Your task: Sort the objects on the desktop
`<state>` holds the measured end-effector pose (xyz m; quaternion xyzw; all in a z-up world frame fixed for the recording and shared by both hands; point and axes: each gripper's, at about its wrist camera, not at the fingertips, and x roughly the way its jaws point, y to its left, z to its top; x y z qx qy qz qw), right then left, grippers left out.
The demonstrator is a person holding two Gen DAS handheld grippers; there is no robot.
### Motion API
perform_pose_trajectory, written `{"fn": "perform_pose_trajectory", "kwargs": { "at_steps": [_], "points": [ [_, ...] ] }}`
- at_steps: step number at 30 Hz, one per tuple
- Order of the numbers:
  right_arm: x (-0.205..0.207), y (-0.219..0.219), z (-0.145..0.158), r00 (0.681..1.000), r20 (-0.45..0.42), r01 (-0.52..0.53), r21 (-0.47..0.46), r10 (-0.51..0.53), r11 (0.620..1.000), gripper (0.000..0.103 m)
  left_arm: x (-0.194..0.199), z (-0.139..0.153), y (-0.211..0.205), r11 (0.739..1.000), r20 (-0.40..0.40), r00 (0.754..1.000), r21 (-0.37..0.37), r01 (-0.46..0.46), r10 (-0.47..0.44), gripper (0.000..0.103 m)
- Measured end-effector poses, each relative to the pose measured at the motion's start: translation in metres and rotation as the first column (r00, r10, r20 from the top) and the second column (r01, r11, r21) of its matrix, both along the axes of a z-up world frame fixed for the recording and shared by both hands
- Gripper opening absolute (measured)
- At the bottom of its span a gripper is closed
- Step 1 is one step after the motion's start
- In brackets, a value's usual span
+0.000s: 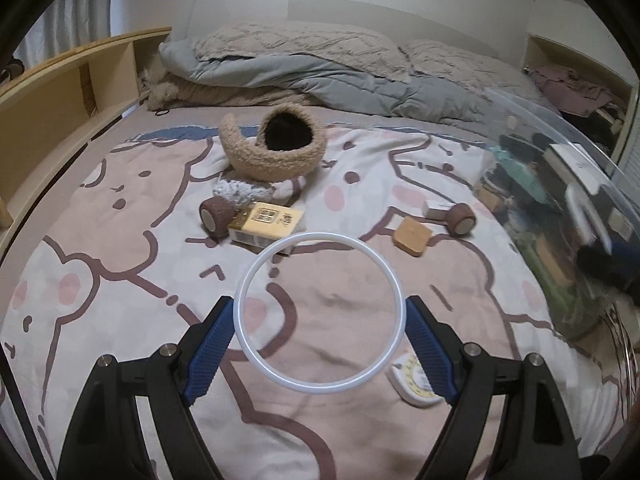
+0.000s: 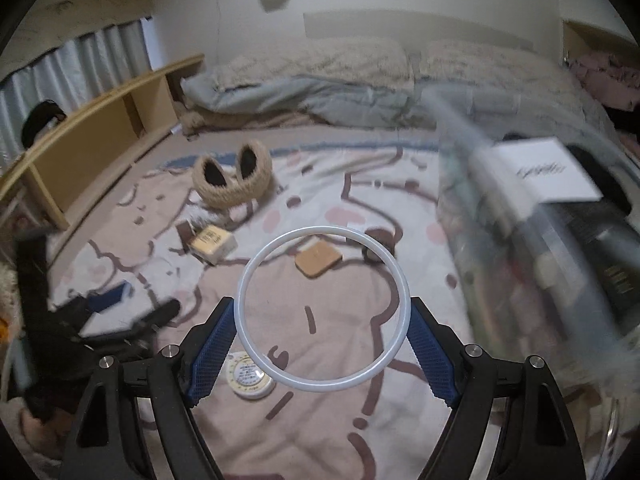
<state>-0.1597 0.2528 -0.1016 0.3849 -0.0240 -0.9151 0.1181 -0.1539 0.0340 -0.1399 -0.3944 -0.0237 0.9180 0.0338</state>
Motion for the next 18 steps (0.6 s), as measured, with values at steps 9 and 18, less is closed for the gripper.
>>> {"fn": "perform_pose_trajectory", "kwargs": {
  "at_steps": [9,18],
  "points": [
    [0.029,0.045,0.064,0.996,-0.081,-0.023,-0.005,0.023,1.0,0.083,0.023,0.017,0.02,0.998,-0.036,0.998,0.023,0.06,-0.06,0.084],
    [0.031,0.116,0.099,0.986,-0.135,0.101,0.044,-0.095,0.994,0.083,0.032,0.042,0.037,0.994,-0.083,0.99,0.02,0.112,-0.11,0.084]
  ]
}}
